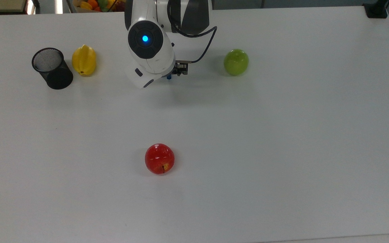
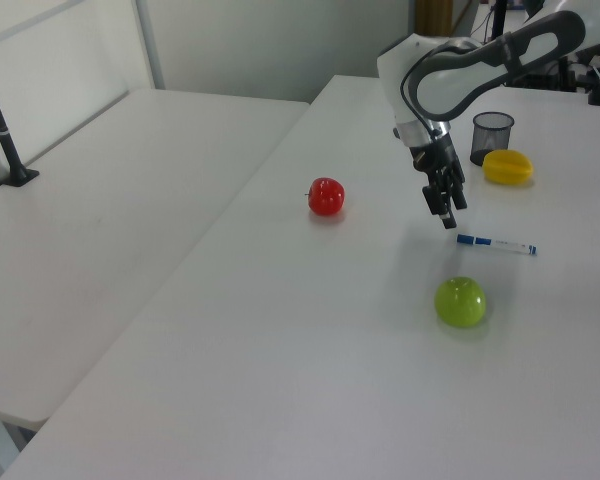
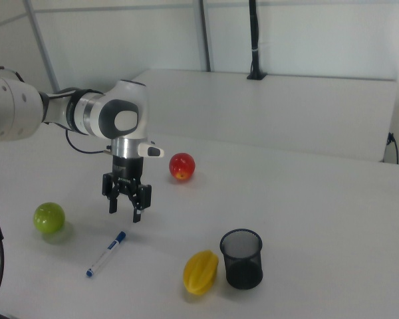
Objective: Take marker pen
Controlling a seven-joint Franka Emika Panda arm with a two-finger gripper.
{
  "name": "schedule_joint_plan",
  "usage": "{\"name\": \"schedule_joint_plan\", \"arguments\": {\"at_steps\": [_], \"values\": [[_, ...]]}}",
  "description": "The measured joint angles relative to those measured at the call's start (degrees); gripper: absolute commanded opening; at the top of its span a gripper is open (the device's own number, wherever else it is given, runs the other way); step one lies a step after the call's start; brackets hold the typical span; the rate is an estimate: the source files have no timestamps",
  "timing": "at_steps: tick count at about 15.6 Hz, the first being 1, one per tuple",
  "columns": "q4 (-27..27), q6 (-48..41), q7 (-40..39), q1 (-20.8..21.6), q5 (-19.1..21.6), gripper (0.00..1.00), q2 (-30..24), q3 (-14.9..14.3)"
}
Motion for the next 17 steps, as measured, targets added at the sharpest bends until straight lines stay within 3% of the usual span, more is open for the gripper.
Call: {"name": "schedule_joint_plan", "arguments": {"at_steps": [7,10,13,17], "values": [[1.84,-0.03,1.27,-4.81,-1.69,1.00,-11.98,-0.35],[1.64,-0.13,1.27,-9.41,-1.69,1.00,-16.51,1.75],[1.44,-1.78,1.27,-12.95,-1.69,1.00,-19.23,3.83],[1.32,-2.67,1.27,-14.52,-1.69,1.00,-20.85,4.06]]}}
